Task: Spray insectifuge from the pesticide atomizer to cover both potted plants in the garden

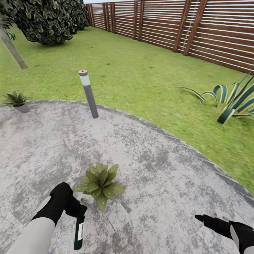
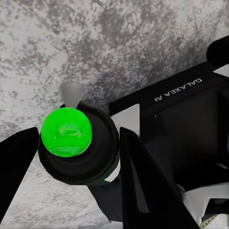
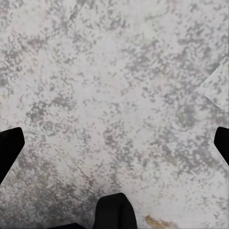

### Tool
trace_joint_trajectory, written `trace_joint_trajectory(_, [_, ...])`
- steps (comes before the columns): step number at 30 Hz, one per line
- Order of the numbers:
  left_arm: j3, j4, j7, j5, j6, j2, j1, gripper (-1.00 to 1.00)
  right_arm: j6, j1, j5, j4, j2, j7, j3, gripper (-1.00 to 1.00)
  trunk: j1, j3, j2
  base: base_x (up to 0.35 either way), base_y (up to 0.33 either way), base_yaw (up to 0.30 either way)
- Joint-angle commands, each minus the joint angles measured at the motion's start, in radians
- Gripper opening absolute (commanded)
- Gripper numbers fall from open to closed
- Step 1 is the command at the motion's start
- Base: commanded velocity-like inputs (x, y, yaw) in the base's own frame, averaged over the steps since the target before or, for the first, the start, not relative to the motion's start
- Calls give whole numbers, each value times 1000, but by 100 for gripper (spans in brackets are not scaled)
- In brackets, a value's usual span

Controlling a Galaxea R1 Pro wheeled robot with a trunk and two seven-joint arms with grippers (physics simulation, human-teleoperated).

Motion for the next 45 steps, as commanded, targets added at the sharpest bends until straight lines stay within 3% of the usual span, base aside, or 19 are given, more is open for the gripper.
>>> trace_joint_trajectory(1, [2, 0, -10, -9, 8, -1, -1, -100, 4, -1, 9, -2, 1, 8, -8, 100, 0, -1, 0, 0, -10, 247])
trace_joint_trajectory(12, [2, 20, -6, -10, 5, 1, 1, -100, 4, -1, 10, -1, 1, 8, -8, 100, 0, -5, 0, 5, -4, 244])
trace_joint_trajectory(18, [2, 20, -6, -9, 6, 1, 1, -100, 4, -1, 10, -1, 1, 11, -8, 100, 0, -6, 0, 246, -124, 40])
trace_joint_trajectory(26, [2, 20, -6, -9, 6, -1, 1, -100, 4, -1, 10, -2, 1, 9, -6, 100, 0, -13, 0, 236, -223, 130])
trace_joint_trajectory(45, [2, 20, -6, -9, 6, -1, 1, -100, 4, -1, 10, -1, 1, 8, -5, 100, 0, -36, 0, 15, -285, 186])
